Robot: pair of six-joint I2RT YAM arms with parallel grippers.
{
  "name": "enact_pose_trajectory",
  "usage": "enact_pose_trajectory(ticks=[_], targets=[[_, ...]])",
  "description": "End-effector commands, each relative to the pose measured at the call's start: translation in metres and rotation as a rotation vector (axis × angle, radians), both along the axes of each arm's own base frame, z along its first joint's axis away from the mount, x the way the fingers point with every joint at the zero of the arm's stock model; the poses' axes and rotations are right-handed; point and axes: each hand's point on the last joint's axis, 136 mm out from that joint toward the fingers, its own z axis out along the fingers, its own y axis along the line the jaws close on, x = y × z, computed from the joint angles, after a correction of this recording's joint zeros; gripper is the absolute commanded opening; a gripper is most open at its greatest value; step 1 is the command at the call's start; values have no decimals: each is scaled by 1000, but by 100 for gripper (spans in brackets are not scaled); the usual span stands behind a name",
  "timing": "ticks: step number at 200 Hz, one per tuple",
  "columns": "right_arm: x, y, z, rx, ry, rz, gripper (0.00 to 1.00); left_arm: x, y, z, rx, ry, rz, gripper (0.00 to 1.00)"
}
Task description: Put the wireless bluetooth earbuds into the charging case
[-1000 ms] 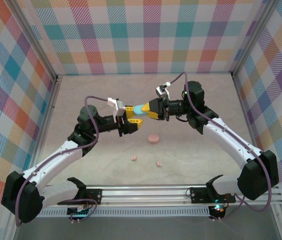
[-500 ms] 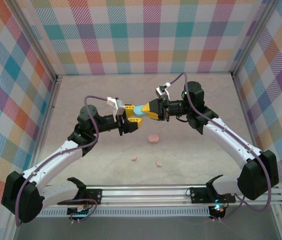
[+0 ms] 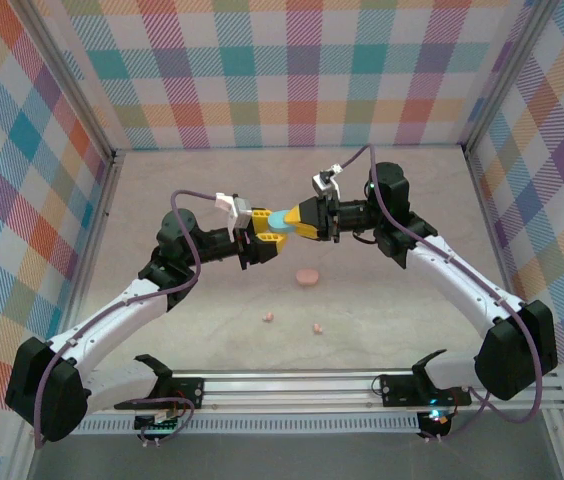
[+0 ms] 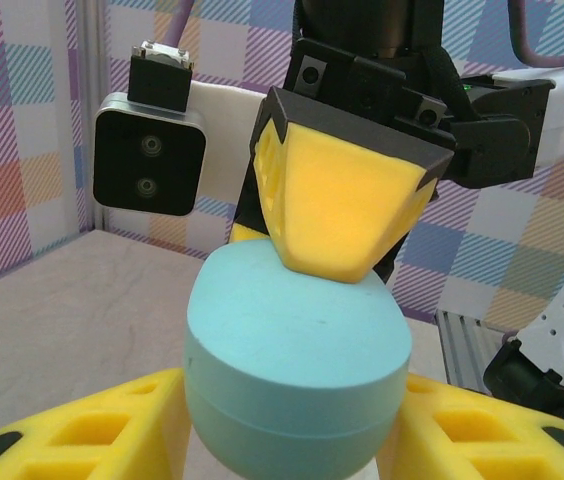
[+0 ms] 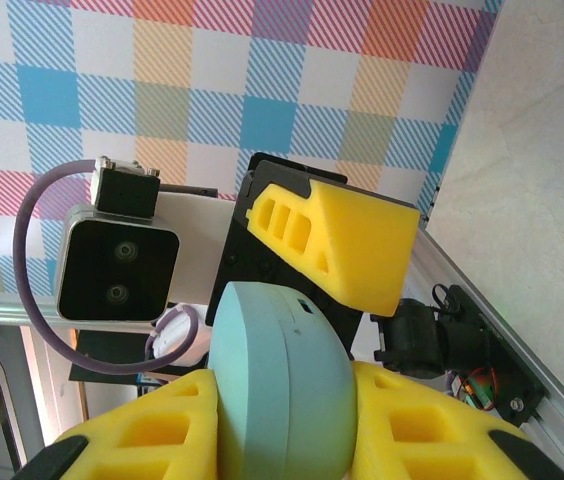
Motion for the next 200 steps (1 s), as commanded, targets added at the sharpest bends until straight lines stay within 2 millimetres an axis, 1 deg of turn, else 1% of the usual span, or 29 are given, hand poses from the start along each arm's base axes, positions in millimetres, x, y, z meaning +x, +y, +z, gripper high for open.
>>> enact_pose_trajectory(ticks=[1,24,48,62,82,91,121,141,184,200], targets=[[-8,-1,1,8,-24,30,19,5,4,25,-55,-61,27,49],[-8,-1,0,6,-20,29,19,2,5,28,-66,-69,19,51],[-7,-1,2,10,-25,28,19,0,5,26,-64,-65,11,51],[-7,0,4,17,-26,27,19,-1,4,24,-57,-63,4,49],[-7,0,7,21,-30,28,19,-2,3,23,-56,-63,-8,41],[-7,0,7,23,-28,28,19,-3,3,23,-53,-61,-15,40],[-7,0,9,29,-29,25,19,-4,1,20,-50,-50,-24,49],[-7,-1,10,30,-29,23,19,-3,1,19,-48,-46,-23,51],[-7,0,10,30,-29,24,19,-2,1,19,-43,-45,-21,51],[-6,0,10,31,-29,25,19,-3,1,20,-44,-50,-23,48]])
